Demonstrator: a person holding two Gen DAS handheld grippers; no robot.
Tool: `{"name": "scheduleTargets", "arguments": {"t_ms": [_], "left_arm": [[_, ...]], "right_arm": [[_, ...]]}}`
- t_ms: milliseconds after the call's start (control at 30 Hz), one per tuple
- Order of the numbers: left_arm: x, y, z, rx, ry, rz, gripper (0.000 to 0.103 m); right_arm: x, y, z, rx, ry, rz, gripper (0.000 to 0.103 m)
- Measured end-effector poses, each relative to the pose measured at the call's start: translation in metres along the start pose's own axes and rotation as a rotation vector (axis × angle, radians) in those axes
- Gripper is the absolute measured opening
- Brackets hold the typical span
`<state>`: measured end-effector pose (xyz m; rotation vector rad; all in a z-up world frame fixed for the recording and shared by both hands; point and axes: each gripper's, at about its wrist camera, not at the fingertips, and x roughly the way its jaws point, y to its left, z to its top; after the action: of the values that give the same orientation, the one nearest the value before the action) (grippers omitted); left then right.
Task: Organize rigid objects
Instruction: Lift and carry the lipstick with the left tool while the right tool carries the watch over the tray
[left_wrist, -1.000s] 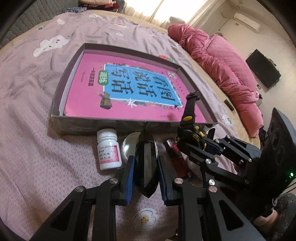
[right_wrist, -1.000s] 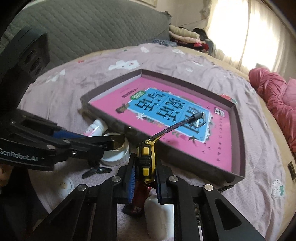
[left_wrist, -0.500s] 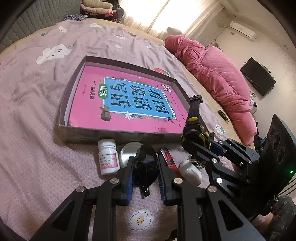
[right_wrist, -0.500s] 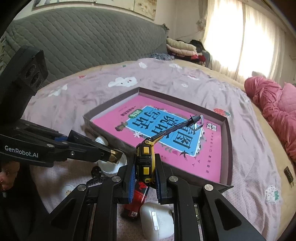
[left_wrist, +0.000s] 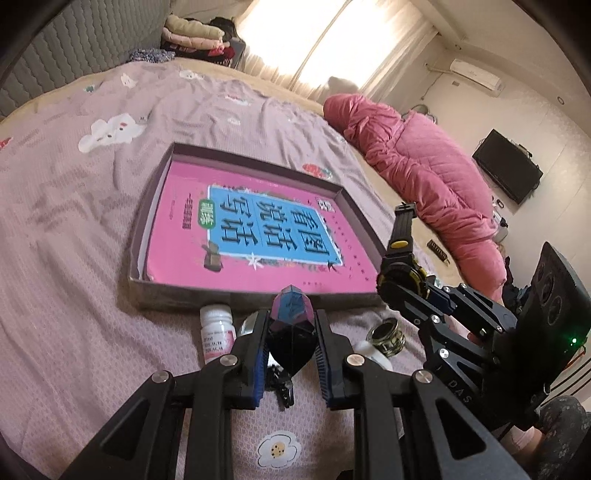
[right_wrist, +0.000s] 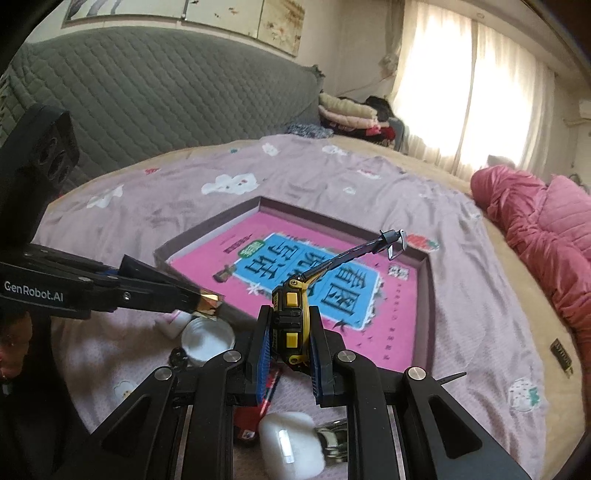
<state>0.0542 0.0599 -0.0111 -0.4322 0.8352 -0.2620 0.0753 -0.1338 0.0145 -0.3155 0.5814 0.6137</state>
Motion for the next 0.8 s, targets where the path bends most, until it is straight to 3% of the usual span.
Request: {"name": "scheduleTargets", "arguments": {"t_ms": [267, 800], "left_arm": [[-0.004, 0.008, 0.018, -0.023, -0.068, 0.02, 0.023], [0.019, 0.024, 0.035, -0.021, -0.086, 0.115, 0.023]], "right_arm": [[-0.003, -0.002, 0.005, -0.029, -0.028, -0.056, 0.018], [0.013, -0.005, 0.014, -0.088, -0.043, -0.111, 0.018]]}}
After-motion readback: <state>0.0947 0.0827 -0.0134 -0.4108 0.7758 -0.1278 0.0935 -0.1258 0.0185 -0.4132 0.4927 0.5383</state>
